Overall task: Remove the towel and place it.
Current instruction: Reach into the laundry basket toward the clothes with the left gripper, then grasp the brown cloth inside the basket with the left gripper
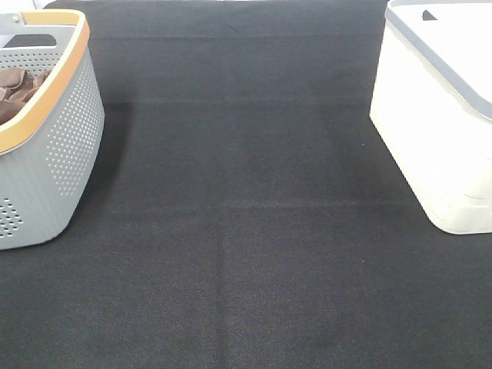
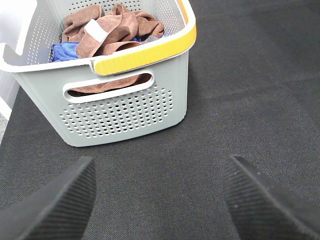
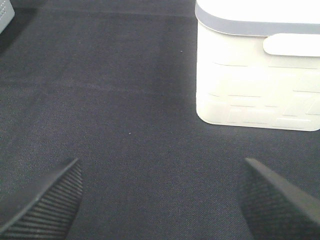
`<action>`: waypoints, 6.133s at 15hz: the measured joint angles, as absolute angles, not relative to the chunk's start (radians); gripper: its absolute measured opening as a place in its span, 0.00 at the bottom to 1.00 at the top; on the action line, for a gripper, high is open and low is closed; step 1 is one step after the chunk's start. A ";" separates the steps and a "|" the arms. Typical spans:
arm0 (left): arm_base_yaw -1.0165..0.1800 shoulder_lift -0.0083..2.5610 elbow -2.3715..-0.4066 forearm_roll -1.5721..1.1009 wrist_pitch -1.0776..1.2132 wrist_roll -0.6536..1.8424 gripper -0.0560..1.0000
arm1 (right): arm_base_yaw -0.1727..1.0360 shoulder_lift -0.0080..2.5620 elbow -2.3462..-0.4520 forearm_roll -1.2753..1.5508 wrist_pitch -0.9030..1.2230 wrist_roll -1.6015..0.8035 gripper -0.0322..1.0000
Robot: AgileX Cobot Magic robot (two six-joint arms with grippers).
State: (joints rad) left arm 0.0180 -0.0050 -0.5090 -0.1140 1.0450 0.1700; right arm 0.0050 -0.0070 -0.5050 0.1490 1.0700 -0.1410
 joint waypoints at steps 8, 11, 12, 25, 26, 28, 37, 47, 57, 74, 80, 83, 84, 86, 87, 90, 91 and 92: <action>0.018 -0.005 -0.509 -0.114 1.045 0.170 0.71 | 0.005 -0.007 -0.505 0.149 1.070 -0.141 0.80; 0.018 -0.005 -0.509 -0.114 1.045 0.170 0.71 | 0.005 -0.007 -0.505 0.149 1.070 -0.141 0.80; 0.018 -0.005 -0.509 -0.114 1.045 0.170 0.71 | 0.005 -0.007 -0.505 0.149 1.070 -0.141 0.80; 0.018 -0.005 -0.509 -0.114 1.045 0.170 0.71 | 0.005 -0.007 -0.505 0.149 1.070 -0.141 0.80; 0.018 -0.005 -0.509 -0.114 1.045 0.170 0.71 | 0.005 -0.007 -0.505 0.149 1.070 -0.141 0.80; 0.018 -0.005 -0.509 -0.114 1.045 0.170 0.71 | 0.005 -0.007 -0.505 0.149 1.070 -0.141 0.80; 0.018 -0.005 -0.509 -0.114 1.045 0.170 0.71 | 0.005 -0.007 -0.505 0.149 1.070 -0.141 0.80; 0.018 -0.005 -0.509 -0.105 1.045 0.169 0.71 | 0.005 -0.007 -0.505 0.149 1.070 -0.141 0.80; 0.018 0.290 -0.522 0.014 0.462 0.025 0.71 | 0.005 -0.007 -0.505 0.149 1.070 -0.141 0.80; 0.018 1.723 -1.421 0.210 0.861 -0.095 0.71 | 0.005 -0.007 -0.505 0.149 1.070 -0.141 0.80; 0.018 1.944 -1.602 0.225 0.895 -0.090 0.71 | 0.005 -0.007 -0.505 0.149 1.070 -0.141 0.80; 0.018 1.985 -1.608 0.225 0.898 -0.072 0.71 | 0.005 -0.007 -0.505 0.149 1.070 -0.141 0.80; 0.018 1.997 -1.608 0.225 0.899 -0.070 0.71 | 0.005 -0.007 -0.505 0.149 1.070 -0.141 0.80; 0.018 2.016 -1.608 0.234 0.899 -0.067 0.71 | 0.005 -0.007 -0.505 0.149 1.070 -0.141 0.80; 0.018 2.031 -1.608 0.245 0.899 -0.067 0.69 | 0.005 -0.007 -0.505 0.149 1.070 -0.141 0.80; 0.018 2.040 -1.608 0.256 0.899 -0.067 0.43 | 0.005 -0.007 -0.505 0.149 1.070 -0.141 0.80; 0.018 2.040 -1.608 0.256 0.899 -0.067 0.34 | 0.005 -0.007 -0.505 0.149 1.070 -0.141 0.80; 0.018 2.040 -1.608 0.256 0.899 -0.067 0.27 | 0.005 -0.007 -0.505 0.149 1.070 -0.141 0.80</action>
State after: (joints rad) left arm 0.0180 2.0400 -1.6080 0.2560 0.8990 -0.0670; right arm 0.0050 -0.0070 -0.5050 0.1490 1.0700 -0.1410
